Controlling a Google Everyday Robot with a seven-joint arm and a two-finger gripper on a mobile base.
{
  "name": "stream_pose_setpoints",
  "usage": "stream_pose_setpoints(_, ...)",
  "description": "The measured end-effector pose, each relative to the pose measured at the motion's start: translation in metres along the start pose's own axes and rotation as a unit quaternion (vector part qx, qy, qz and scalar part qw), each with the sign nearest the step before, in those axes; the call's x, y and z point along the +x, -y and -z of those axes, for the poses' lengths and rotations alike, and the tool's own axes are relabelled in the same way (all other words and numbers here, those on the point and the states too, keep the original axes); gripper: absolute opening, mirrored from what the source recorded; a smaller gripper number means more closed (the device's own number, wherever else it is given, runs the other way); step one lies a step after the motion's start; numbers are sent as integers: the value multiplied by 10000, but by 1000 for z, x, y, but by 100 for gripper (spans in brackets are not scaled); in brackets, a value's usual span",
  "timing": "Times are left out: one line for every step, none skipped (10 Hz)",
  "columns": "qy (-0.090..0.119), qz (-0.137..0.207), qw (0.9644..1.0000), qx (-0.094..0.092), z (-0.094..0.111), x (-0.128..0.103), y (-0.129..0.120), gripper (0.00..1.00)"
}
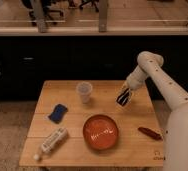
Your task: Place the eraser in the ceramic cup
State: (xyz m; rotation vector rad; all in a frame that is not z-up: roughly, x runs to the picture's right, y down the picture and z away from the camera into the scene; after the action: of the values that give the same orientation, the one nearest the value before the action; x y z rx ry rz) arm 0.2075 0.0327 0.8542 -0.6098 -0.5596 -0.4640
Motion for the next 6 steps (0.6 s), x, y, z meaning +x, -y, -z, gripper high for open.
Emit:
stream_pose_setpoints(47, -18, 10000, -35, 0, -6, 1, 0)
stream_pose_setpoints(116, -62, 9999, -66, 1, -13, 0, 0)
stream_pose_setpoints(173, -101, 9998, -86, 1, -17, 0, 0)
stream_pose_setpoints(265, -149, 9995, -101, 1, -25, 0, 0)
stream_pose_setpoints(348, -179, 9992, -101, 2, -33, 1, 0)
stream_pose_setpoints(464, -202, 9987, -90, 2, -43, 4, 0)
